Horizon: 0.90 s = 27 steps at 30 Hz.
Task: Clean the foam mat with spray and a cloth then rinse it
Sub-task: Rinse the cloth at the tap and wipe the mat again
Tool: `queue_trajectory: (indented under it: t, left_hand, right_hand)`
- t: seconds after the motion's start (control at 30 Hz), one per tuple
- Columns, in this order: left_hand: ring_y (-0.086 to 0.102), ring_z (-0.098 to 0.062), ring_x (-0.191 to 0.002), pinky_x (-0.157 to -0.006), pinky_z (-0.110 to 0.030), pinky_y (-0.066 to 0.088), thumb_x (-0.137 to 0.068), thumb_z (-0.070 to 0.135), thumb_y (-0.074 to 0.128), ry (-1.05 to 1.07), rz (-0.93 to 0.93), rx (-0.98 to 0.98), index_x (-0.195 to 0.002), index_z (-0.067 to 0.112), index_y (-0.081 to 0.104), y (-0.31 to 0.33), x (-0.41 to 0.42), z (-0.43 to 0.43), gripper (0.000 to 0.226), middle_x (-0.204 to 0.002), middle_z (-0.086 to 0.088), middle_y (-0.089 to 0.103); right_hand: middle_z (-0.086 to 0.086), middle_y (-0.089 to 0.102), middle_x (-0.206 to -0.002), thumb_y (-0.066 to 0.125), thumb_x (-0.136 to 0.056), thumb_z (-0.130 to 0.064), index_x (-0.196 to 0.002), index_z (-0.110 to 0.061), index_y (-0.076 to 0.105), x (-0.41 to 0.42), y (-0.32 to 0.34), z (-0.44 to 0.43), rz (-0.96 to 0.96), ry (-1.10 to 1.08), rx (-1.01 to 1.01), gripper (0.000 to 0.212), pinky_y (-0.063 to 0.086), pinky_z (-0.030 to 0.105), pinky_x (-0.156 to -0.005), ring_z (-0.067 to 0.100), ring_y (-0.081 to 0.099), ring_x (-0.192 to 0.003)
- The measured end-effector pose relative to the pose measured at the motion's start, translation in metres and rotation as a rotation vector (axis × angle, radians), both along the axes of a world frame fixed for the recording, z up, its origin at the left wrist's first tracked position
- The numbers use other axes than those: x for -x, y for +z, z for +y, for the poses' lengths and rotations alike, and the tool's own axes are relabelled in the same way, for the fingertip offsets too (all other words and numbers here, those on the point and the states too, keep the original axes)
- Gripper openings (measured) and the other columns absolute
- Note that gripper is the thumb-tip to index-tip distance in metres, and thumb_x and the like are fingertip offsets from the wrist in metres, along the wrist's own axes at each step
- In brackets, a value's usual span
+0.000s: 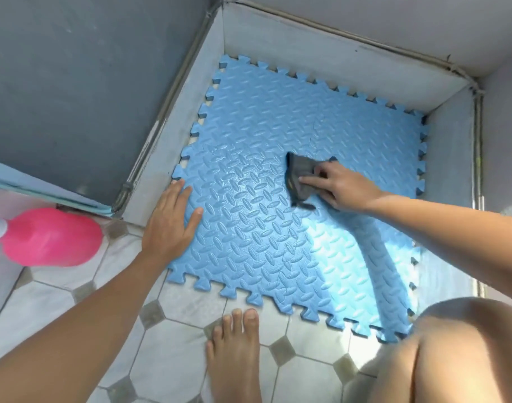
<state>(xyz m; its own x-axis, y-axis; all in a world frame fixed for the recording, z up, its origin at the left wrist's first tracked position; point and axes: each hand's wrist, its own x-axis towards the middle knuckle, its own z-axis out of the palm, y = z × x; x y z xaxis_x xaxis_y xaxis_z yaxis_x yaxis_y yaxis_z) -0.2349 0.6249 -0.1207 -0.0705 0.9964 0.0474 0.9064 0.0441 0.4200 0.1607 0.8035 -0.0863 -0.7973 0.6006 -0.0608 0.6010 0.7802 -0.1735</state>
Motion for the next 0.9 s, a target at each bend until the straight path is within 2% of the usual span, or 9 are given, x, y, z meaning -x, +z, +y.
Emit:
queue_trajectory:
  t: [0.1,0.17,0.2,0.3,0.43,0.5,0.67,0.77,0.9]
  left_hand:
    - [0.028,-0.024,-0.151,-0.123,-0.043,0.025,-0.104,0.044,0.037,0.019,-0.002,0.016,-0.149,0.008,0.042,0.003,-0.002,-0.001,0.058,-0.16,-0.009,0.036]
    - [0.026,-0.022,-0.151,-0.124,-0.041,0.024,-0.104,0.044,0.037,0.024,-0.006,0.024,-0.149,0.009,0.042,0.003,-0.001,-0.001,0.056,-0.161,-0.007,0.035]
    - [0.026,-0.021,-0.151,-0.124,-0.04,0.023,-0.104,0.043,0.037,0.028,-0.013,0.026,-0.149,0.01,0.043,0.003,-0.001,-0.001,0.056,-0.161,-0.006,0.035]
    - [0.026,-0.021,-0.151,-0.124,-0.04,0.023,-0.105,0.042,0.036,0.03,-0.019,0.028,-0.148,0.01,0.044,0.002,0.0,0.0,0.054,-0.161,-0.006,0.035]
    - [0.028,-0.022,-0.151,-0.124,-0.041,0.024,-0.105,0.042,0.035,0.028,-0.016,0.03,-0.146,0.009,0.045,0.002,-0.001,0.001,0.054,-0.16,-0.008,0.037]
    - [0.028,-0.022,-0.151,-0.123,-0.041,0.025,-0.105,0.043,0.034,0.029,-0.014,0.037,-0.146,0.009,0.045,0.003,-0.002,0.001,0.054,-0.16,-0.007,0.037]
    - [0.025,-0.02,-0.152,-0.124,-0.042,0.025,-0.105,0.043,0.035,0.044,-0.01,0.057,-0.149,0.012,0.042,0.004,-0.003,0.001,0.053,-0.162,-0.004,0.034]
    - [0.025,-0.021,-0.152,-0.123,-0.043,0.025,-0.106,0.041,0.037,0.045,0.007,0.063,-0.15,0.012,0.041,0.004,-0.003,0.001,0.053,-0.162,-0.005,0.033]
    - [0.025,-0.022,-0.152,-0.123,-0.045,0.025,-0.106,0.038,0.039,0.042,0.022,0.066,-0.15,0.011,0.04,0.004,-0.004,-0.001,0.052,-0.162,-0.006,0.032]
  right_hand:
    - [0.02,0.053,-0.126,0.057,-0.102,-0.029,-0.145,-0.023,0.059,0.01,0.0,0.029,0.099,-0.632,0.004,0.043,0.053,0.052,-0.093,0.042,0.053,-0.115]
    - [0.019,0.052,-0.131,0.053,-0.101,-0.035,-0.144,-0.022,0.06,0.044,0.003,0.023,0.135,-0.806,0.042,0.046,0.05,0.049,-0.099,0.041,0.052,-0.121]
    - [0.017,0.052,-0.13,0.052,-0.1,-0.038,-0.144,-0.023,0.061,0.063,0.004,0.014,0.153,-0.784,0.057,0.047,0.05,0.048,-0.098,0.039,0.051,-0.121]
    - [0.012,0.055,-0.121,0.055,-0.098,-0.04,-0.139,-0.026,0.065,0.111,0.006,-0.03,0.186,-0.472,0.098,0.045,0.051,0.046,-0.093,0.034,0.052,-0.114]
    - [0.012,0.059,-0.11,0.062,-0.095,-0.035,-0.13,-0.024,0.07,0.132,0.007,-0.103,0.172,0.228,0.184,0.037,0.049,0.041,-0.079,0.031,0.055,-0.097]
    - [0.012,0.06,-0.109,0.064,-0.096,-0.032,-0.129,-0.023,0.071,0.116,0.007,-0.125,0.115,0.496,0.245,0.034,0.049,0.042,-0.077,0.031,0.054,-0.093]
    - [0.011,0.059,-0.116,0.06,-0.099,-0.032,-0.129,-0.026,0.071,0.028,0.013,-0.106,-0.066,0.785,0.37,0.032,0.047,0.038,-0.083,0.029,0.052,-0.096]
    - [0.009,0.055,-0.12,0.058,-0.102,-0.035,-0.137,-0.03,0.065,-0.023,0.015,-0.052,-0.119,0.577,0.342,0.035,0.052,0.039,-0.087,0.027,0.052,-0.102]
    - [0.012,0.053,-0.122,0.061,-0.102,-0.034,-0.141,-0.032,0.062,-0.051,0.014,0.004,-0.054,-0.185,0.196,0.039,0.049,0.039,-0.091,0.035,0.057,-0.11]
